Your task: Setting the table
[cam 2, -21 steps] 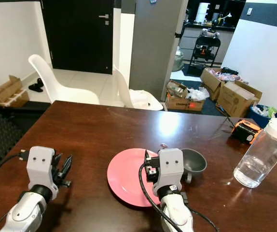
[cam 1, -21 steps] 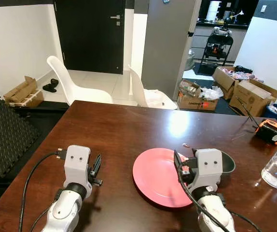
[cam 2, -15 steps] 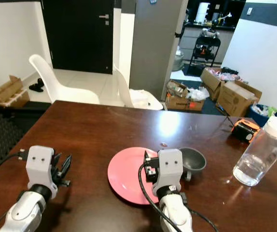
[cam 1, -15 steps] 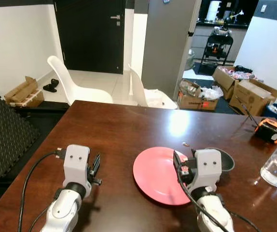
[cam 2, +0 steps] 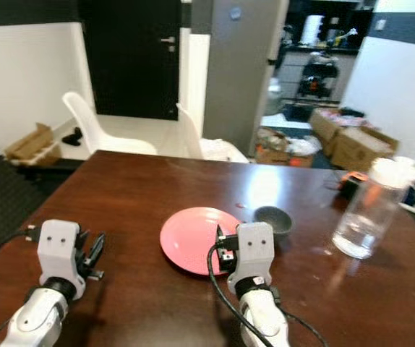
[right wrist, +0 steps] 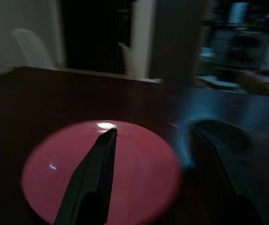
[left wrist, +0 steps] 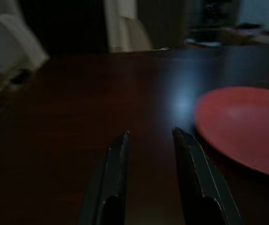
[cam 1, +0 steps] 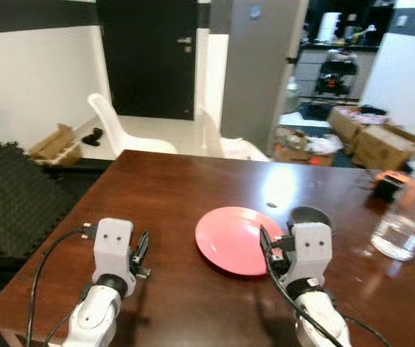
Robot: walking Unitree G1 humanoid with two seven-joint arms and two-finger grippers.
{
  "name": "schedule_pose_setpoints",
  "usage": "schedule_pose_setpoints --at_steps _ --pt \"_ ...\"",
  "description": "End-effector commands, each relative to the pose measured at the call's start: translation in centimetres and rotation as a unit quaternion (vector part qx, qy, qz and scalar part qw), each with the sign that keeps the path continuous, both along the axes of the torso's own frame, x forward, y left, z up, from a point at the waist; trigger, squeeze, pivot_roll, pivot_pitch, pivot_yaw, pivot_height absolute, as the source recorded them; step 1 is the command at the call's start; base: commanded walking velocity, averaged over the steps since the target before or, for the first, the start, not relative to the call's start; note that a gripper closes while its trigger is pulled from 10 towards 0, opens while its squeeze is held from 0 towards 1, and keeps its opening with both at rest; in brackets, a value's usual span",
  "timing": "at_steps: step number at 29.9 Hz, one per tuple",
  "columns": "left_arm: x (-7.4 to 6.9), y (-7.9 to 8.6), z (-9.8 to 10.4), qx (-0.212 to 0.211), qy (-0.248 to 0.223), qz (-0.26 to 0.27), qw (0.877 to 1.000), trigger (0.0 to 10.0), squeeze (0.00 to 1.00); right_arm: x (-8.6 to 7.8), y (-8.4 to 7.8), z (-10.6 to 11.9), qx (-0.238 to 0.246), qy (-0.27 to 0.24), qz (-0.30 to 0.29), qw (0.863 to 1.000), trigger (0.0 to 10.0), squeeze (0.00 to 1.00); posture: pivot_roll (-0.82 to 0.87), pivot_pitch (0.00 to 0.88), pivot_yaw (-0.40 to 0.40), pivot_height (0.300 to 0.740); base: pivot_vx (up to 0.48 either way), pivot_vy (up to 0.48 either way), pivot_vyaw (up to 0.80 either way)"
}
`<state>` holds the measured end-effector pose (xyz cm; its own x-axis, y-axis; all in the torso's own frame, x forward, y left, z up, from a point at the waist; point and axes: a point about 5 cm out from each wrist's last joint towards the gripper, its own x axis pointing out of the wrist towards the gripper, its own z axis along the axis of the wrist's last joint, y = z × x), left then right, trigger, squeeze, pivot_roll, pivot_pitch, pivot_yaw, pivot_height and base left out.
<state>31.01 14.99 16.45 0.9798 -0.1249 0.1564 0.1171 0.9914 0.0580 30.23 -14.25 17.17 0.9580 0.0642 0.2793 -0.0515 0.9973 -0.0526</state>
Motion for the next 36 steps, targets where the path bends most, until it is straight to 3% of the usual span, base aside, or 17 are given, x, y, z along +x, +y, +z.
schedule_pose_setpoints --at_steps 1,13,36 --pt "-0.14 0.61 -0.66 0.008 0.011 0.01 1.0 10.0 0.0 -0.13 0.34 -0.51 0.003 0.007 0.005 1.0 10.0 0.0 -0.03 0.043 0.03 0.74 -0.322 0.0 0.0" --pt "-0.07 0.59 -0.66 0.01 0.01 0.01 1.0 10.0 0.0 -0.1 0.39 -0.59 0.003 0.007 0.006 1.0 10.0 0.0 -0.03 0.04 0.031 0.74 -0.305 0.0 0.0" --pt "-0.07 0.51 -0.69 0.011 0.01 0.008 1.0 10.0 0.0 -0.09 0.36 -0.8 0.002 0.011 0.003 1.0 10.0 0.0 -0.03 0.044 0.032 0.74 0.0 0.0 0.0"
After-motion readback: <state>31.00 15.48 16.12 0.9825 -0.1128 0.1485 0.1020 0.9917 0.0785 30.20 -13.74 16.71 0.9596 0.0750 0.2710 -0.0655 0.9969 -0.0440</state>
